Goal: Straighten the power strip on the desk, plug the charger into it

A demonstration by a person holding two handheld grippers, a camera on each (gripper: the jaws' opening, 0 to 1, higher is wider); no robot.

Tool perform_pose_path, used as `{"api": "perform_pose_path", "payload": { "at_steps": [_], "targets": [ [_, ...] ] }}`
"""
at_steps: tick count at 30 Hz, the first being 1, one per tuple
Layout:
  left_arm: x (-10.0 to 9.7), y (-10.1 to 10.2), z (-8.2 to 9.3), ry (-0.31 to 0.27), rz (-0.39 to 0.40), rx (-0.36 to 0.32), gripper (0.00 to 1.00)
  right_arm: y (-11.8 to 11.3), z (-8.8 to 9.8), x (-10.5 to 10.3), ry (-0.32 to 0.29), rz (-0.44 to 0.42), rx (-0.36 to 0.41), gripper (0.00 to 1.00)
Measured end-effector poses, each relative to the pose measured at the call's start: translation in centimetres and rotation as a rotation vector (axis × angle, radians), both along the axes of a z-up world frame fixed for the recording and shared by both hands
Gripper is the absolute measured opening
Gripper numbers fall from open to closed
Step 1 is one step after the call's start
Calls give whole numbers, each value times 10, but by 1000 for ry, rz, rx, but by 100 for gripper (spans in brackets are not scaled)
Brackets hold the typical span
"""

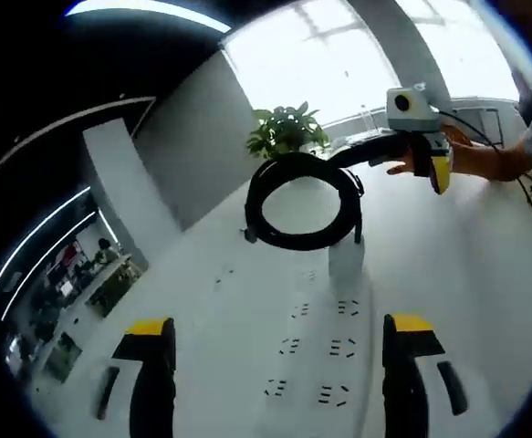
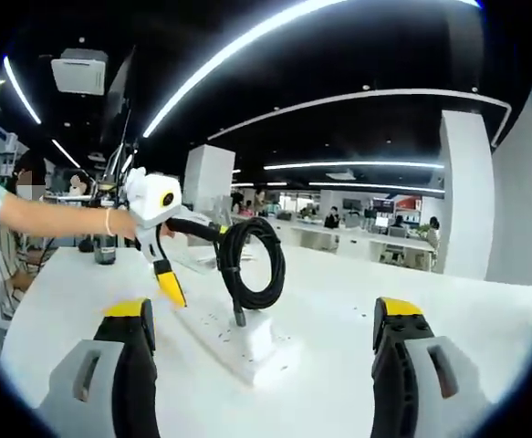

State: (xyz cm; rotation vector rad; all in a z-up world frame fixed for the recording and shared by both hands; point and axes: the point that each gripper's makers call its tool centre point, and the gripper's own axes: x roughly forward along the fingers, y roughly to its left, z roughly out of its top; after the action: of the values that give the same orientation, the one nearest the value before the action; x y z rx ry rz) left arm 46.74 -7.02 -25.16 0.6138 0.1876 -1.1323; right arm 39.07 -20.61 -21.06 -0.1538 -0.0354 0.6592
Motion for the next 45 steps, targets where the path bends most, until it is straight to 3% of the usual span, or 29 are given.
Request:
{"api": "perform_pose_path", "payload": {
  "at_steps": [10,16,26,30,42,45],
  "targets": [
    [5,3,-14,37,-23,98,95,-2,2,-4,-1,0,4,99],
    [3,6,-24,113,-34,130,93,-6,-1,-5,6,-10,0,99],
    [4,10,-47,227,-50,279,92,-8,-5,-5,19,-15,-7,99],
    [1,10,-52,270,-71,325,87,-8,-4,-4,19,-15,-10,99],
    [7,13,-66,323,-70,435,86,-4,-7,-4,33,-5,-13,99],
    [5,16,-70,360,-77,471,87,-4,-7,-4,35,-7,-13,99]
  ]
}}
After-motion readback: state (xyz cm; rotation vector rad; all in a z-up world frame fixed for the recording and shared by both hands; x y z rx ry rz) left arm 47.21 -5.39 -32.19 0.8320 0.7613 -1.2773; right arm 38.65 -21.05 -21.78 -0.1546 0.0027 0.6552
